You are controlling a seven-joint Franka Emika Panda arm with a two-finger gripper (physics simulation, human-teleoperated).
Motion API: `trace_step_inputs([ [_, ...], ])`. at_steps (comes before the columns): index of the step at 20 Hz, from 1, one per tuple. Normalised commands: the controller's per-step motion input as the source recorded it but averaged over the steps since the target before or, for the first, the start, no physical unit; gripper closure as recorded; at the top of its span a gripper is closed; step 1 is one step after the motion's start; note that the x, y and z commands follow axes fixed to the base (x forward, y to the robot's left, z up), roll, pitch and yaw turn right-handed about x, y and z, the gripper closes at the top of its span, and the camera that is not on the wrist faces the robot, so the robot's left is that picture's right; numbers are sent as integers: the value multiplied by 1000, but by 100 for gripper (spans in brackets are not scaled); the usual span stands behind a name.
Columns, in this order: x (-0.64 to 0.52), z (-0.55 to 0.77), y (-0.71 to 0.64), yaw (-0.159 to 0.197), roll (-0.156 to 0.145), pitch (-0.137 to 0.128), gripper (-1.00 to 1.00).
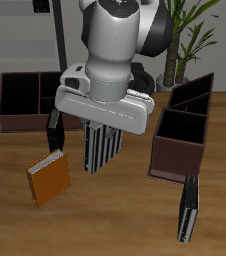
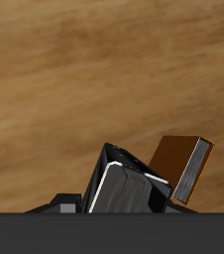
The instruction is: Place the right striped book into the left desk caddy's back compartment
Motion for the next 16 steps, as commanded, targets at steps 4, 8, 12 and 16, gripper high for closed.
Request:
trace_step_inputs([
  [4,-399,520,-7,36,-8,-61,100],
  [8,-502,389,127,42,-3,-23,100],
  [12,-474,402,88,11,-1,-19,100],
  [16,-537,328,241,43,11,-18,100],
])
